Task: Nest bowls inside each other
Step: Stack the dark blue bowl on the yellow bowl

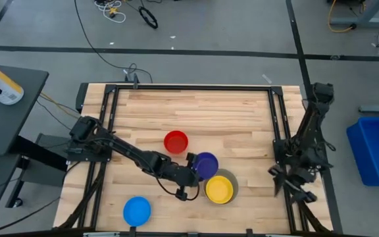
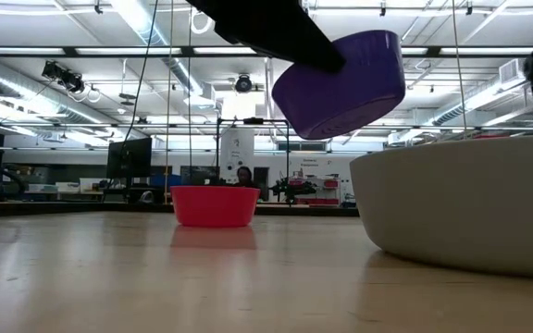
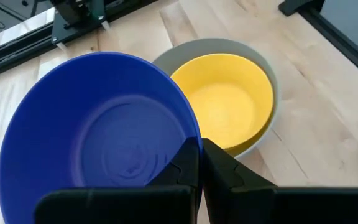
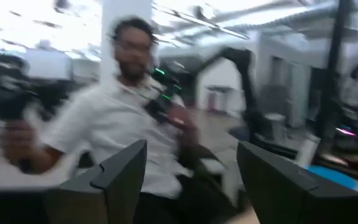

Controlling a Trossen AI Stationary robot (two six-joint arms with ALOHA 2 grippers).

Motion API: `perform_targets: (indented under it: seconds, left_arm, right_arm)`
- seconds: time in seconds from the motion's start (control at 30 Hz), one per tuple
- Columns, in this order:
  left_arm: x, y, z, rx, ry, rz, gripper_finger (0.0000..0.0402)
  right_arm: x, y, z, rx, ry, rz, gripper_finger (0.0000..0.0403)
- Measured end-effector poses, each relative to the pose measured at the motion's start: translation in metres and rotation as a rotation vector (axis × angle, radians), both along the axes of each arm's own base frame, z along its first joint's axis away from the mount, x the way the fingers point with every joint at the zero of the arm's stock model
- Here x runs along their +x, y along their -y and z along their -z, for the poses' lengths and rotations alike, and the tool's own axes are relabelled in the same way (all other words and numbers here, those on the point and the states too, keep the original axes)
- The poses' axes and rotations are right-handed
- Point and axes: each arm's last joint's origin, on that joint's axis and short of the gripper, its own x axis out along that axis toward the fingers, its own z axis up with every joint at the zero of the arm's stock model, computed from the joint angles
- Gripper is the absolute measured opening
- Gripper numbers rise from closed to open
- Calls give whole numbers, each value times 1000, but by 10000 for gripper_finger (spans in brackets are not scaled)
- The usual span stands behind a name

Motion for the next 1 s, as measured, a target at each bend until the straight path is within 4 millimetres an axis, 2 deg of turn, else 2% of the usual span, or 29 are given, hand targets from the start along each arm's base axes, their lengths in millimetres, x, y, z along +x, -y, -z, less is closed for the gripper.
perform_targets:
  seconds: [0.13, 0.3, 0.57, 0.73, 0.87, 1.0]
  left_arm:
    - [-1, 2, 0, 1, -3, 4, 6]
    - [-2, 5, 0, 3, -2, 12, 6]
    - [-2, 5, 0, 3, -4, 12, 6]
    - [-2, 5, 0, 10, -2, 8, 6]
    - [-3, 5, 1, 13, -7, 8, 6]
    - [-3, 5, 1, 13, -7, 7, 6]
  right_arm:
    - [22, 11, 5, -43, -32, 153, 247]
    - [52, 36, 8, -54, -62, 396, 236]
    - [79, 84, 3, -48, 1, 469, 226]
    - [81, 107, -2, -35, 49, 508, 222]
    - [71, 113, -13, -66, 176, 460, 223]
    - [60, 121, -15, -70, 171, 526, 228]
